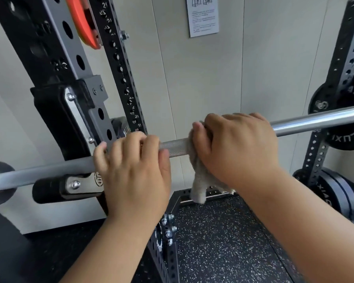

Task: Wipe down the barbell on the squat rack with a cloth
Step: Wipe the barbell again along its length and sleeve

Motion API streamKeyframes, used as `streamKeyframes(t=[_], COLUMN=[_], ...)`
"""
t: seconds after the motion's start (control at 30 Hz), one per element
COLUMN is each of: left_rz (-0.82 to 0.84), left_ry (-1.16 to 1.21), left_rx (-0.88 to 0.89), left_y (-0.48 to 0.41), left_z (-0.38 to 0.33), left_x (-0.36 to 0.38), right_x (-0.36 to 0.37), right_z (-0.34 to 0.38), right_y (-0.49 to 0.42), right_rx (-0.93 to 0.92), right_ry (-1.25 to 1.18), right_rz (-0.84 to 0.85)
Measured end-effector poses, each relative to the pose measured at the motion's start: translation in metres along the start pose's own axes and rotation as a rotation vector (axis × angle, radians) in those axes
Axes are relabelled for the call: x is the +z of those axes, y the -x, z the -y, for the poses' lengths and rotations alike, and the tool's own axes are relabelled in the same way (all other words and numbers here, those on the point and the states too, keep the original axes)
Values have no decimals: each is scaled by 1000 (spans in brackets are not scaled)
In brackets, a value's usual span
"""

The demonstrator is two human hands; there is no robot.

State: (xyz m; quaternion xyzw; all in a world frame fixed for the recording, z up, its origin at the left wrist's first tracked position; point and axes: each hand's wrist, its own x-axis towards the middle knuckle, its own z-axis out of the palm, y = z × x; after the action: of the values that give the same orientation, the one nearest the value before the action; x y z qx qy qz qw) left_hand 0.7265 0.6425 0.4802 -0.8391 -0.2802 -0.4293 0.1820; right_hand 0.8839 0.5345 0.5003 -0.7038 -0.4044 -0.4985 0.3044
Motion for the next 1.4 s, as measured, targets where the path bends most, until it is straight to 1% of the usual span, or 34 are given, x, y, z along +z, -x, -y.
streamKeyframes(t=[0.07,0.1,0.17,0.23,0.27,0.3,0.33,0.4,0.47,0.5,0.63,0.67,0.7,0.73,0.8,0.87,0.93,1.03,1.1,1.13,1.17,1.27,1.3,1.33,1.4], left_rz=[-28,-55,-133,-202,-225,-237,-239,-239,-203,-176,-59,-30,9,62,172,236,248,193,142,131,125,75,46,18,-15], left_ry=[-21,-18,1,10,9,6,6,14,21,22,-9,-18,-27,-39,-64,-49,-30,-42,-22,-5,13,67,64,55,40], left_rx=[27,30,30,67,91,108,117,118,98,88,63,59,47,30,-5,-20,-20,36,88,112,136,193,189,173,129], left_y=[4,3,-6,-16,-19,-21,-23,-27,-31,-33,-36,-37,-39,-41,-46,-51,-53,-49,-43,-41,-37,-30,-29,-29,-30], left_z=[-11,-14,-13,-8,-5,-3,-3,-4,-5,-6,-10,-11,-10,-10,-11,-11,-12,-10,-5,-2,1,7,7,6,3], left_x=[5,7,11,13,14,16,16,16,12,9,-2,-3,-5,-7,-11,-15,-16,-13,-13,-14,-14,-11,-9,-7,-4], right_x=[3,6,11,7,5,2,0,-1,0,1,5,4,2,0,-5,-9,-3,5,3,1,-2,-11,-12,-11,-3], right_z=[11,17,20,6,-6,-17,-26,-32,-20,-13,-5,-12,-19,-27,-41,-37,-16,8,-4,-13,-22,-34,-29,-19,6], right_y=[1,8,26,36,35,32,26,10,0,3,35,32,26,19,4,2,17,40,35,31,26,12,11,12,21], right_rx=[64,37,-93,-238,-273,-254,-193,-23,83,74,-211,-266,-277,-232,-75,41,56,-90,-220,-241,-208,34,81,88,-3], right_ry=[17,6,-24,-34,-24,-7,9,23,32,19,-16,-32,-41,-40,-43,-27,-20,-46,-41,-48,-55,-44,-24,-13,-54], right_rz=[-27,-31,-38,-37,-41,-51,-60,-56,-43,-41,-14,-1,14,26,-3,-40,-6,10,-16,-10,3,-15,-29,-26,18])
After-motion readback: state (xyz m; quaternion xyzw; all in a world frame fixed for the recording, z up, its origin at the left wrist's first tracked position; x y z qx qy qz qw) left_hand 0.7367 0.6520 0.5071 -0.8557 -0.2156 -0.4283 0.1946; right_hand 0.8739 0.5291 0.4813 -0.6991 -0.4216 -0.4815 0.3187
